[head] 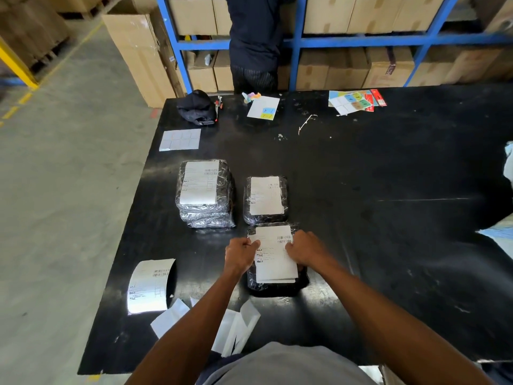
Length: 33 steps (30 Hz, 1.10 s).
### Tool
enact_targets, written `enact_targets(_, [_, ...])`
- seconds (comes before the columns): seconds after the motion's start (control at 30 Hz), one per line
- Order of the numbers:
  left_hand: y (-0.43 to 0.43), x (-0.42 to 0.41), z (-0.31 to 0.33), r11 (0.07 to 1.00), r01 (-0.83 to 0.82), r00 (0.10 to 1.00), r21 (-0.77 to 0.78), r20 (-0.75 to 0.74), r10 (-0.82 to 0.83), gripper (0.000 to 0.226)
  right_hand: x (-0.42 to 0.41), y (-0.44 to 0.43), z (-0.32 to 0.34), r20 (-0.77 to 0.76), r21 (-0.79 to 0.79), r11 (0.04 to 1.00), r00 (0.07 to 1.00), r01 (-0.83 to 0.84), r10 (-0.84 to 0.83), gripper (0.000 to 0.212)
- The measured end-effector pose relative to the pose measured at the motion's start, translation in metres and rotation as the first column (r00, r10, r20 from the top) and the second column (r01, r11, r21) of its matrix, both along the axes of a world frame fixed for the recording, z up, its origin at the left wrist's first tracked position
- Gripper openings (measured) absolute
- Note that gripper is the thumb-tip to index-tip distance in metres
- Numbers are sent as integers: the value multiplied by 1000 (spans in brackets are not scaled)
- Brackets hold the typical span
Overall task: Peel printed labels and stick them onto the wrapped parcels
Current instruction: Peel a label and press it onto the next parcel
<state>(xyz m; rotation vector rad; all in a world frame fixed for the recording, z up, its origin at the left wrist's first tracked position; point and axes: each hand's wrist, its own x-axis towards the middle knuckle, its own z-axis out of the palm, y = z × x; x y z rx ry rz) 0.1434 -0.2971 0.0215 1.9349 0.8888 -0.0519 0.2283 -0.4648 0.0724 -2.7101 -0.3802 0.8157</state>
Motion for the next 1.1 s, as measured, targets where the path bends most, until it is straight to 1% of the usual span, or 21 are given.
enact_targets(0.07, [0,0,-1,1000,-3,1000,4,-8,3,43,2,3,8,39,-105,988,992,-114,118,34])
enact_targets(0.17, [-1,-1,-1,1000,-19,1000,-13,-15,19,39,2,6,14,154,-226,949,955,-218,255,34])
enact_targets(0.23, [-1,-1,0,1000,-19,1000,-22,-11,19,40,0,7,17,308,-209,953,910,-221,278,33])
enact_targets(0.27, [-1,-1,0,1000,-15,1000,-22,-7,14,41,-1,7,15,390,-155,959,878,-236,279,33])
enact_targets(0.3, [-1,-1,0,1000,-14,1000,-27,-6,14,42,-2,6,11,439,-88,956,850,-281,291,35])
enact_targets(0.33, [0,-1,0,999,-15,1000,-31,-7,15,42,-3,6,6,422,-45,934,841,-354,339,40])
enact_targets(0.4, [1,-2,2,999,-10,1000,-34,-17,9,42,-7,4,-8,257,-25,874,842,-485,474,57])
enact_targets(0.43, [2,-2,4,999,-4,1000,-45,-18,3,41,-9,3,-17,162,-47,855,841,-516,516,62])
enact_targets(0.47, [2,-3,7,998,6,1000,-67,-17,-7,41,-11,1,-25,107,-70,848,842,-525,529,65])
enact_targets(0.5, [3,-4,11,995,17,1000,-94,-13,-18,40,-13,0,-32,91,-84,848,843,-524,530,67])
enact_targets(0.63, [8,-16,26,974,62,997,-218,-22,-68,29,-18,0,-39,104,-113,857,852,-503,514,72])
enact_targets(0.7, [10,-28,31,949,93,993,-302,-37,-109,23,-17,0,-39,114,-111,862,855,-494,505,72])
enact_targets(0.8, [16,-52,35,889,163,977,-427,-57,-206,22,-19,0,-41,117,-86,870,862,-486,494,72])
enact_targets(0.87, [21,-68,33,854,189,955,-484,-111,-275,24,-19,0,-43,121,-87,870,862,-485,492,72])
enact_targets(0.97, [29,-89,26,825,219,880,-520,-260,-398,33,-21,-1,-44,127,-103,863,854,-495,505,76])
enact_targets(1.0, [32,-94,24,820,243,844,-518,-304,-442,33,-21,-2,-45,133,-109,862,852,-495,506,77])
enact_targets(1.1, [39,-100,18,812,328,732,-483,-413,-542,21,-20,-2,-44,134,-124,858,848,-499,513,86])
